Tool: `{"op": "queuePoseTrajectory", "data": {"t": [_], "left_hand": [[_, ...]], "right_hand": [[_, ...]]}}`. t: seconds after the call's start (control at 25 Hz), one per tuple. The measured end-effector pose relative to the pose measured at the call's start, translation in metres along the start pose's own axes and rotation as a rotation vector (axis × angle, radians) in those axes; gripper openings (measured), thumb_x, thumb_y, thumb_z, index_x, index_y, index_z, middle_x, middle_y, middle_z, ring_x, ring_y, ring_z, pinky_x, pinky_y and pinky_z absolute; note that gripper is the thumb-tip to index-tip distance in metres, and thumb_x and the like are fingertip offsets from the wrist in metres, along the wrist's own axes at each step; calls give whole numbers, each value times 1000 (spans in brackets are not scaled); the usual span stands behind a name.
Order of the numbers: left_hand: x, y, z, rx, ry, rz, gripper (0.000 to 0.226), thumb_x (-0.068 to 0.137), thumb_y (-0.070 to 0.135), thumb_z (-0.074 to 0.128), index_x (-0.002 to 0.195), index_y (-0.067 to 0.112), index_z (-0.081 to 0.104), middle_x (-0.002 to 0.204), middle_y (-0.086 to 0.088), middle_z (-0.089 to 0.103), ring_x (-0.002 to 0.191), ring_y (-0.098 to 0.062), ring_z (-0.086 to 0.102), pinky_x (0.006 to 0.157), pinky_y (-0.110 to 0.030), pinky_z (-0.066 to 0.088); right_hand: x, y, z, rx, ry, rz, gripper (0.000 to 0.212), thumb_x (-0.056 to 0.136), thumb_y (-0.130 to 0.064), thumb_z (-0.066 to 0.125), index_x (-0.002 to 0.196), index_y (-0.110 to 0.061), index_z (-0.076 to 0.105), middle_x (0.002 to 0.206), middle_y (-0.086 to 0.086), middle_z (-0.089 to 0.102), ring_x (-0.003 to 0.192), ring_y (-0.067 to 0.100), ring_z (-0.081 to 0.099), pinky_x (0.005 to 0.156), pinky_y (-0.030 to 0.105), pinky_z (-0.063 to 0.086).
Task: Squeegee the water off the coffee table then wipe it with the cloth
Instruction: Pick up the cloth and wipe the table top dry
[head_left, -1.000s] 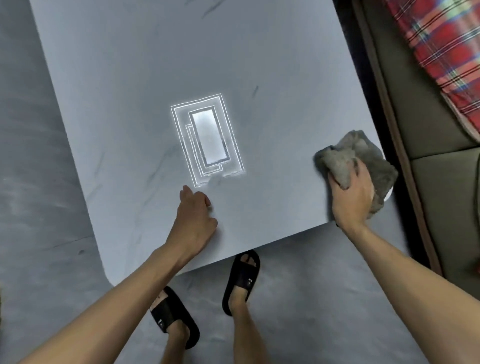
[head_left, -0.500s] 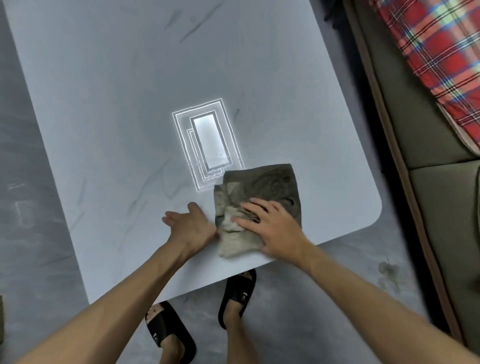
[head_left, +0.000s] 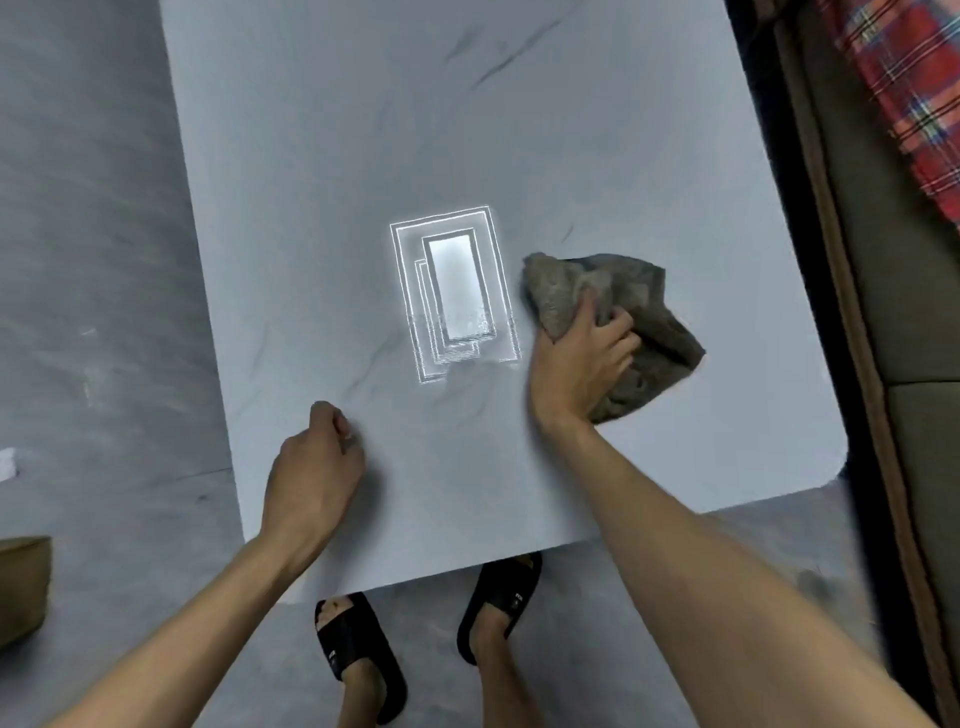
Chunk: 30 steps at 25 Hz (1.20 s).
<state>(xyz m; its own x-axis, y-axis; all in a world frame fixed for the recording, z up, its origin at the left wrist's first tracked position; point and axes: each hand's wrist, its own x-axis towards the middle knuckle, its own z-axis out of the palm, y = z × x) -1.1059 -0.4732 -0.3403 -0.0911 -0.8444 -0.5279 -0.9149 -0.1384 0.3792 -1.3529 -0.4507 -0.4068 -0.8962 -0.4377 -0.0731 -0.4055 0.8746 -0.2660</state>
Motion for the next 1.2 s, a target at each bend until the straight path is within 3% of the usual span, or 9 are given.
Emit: {"op": "queuePoseTrajectory", "data": {"t": [0.24,0.36,0.44,0.6,0.68,0.8,1.0,1.12,1.2], "left_hand": [[2,-65,-24,-153,45,-258,23,80,9,57,97,12,42,80,-4,56,75,-29,53,59,-37,38],[-10,-76,-20,-104,-46,-207,31,76,0,56,99,14,41,87,-5,57,76,-27,53,59,-35,37],[-16,-80,-17,-104,-58,-159,29,79,2,55,100,16,40,93,-5,56,71,-21,52,54,-31,34],[-30,-93,-26,-192,-53,-172,27,85,7,54,104,19,40,105,-3,52,73,-18,52,53,-24,33],[-43,-106,-33,-232,-43,-205,26,87,8,53,109,18,43,105,-1,51,72,-11,51,55,-23,35],[-65,-135,-48,-364,-68,-269,29,89,11,55,117,15,48,110,-2,53,92,-14,52,72,-26,40],[-90,-209,-72,-677,-143,-419,21,91,20,58,111,14,59,108,-4,67,103,-20,63,92,-32,49],[-102,-245,-88,-942,-256,-401,22,90,37,60,100,19,68,100,-1,74,100,-15,68,89,-27,52],[-112,-284,-106,-869,-162,-386,32,82,50,65,96,22,69,95,1,75,96,-17,69,90,-35,53]], "right_hand": [[-154,-59,26,-67,-545,-1287,69,69,-42,72,133,-34,49,134,10,48,111,30,46,92,41,38],[-127,-21,13,-112,-633,-1563,71,67,-33,72,135,-36,49,132,7,51,108,26,47,92,39,40],[-98,19,2,-123,-571,-1487,73,63,-29,72,133,-36,51,129,7,53,105,27,49,90,39,44],[-91,82,-23,-58,-331,-690,64,71,-26,70,132,-32,50,127,14,48,106,35,45,90,48,46],[-119,71,-19,-83,-248,-368,62,76,-25,70,133,-29,47,129,16,43,107,36,40,93,49,41],[-173,23,-10,-105,-215,-149,71,75,-24,75,137,-23,42,131,21,41,107,38,40,95,50,37],[-314,-55,6,-136,-404,-455,70,75,-24,72,138,-24,40,127,19,42,103,34,41,89,44,42],[-393,-89,13,-15,-682,-768,60,84,-18,57,140,-25,37,122,15,43,103,32,43,88,40,44],[-443,-108,9,93,-769,-814,57,87,-16,52,141,-24,36,119,12,45,105,29,44,90,39,44]]}}
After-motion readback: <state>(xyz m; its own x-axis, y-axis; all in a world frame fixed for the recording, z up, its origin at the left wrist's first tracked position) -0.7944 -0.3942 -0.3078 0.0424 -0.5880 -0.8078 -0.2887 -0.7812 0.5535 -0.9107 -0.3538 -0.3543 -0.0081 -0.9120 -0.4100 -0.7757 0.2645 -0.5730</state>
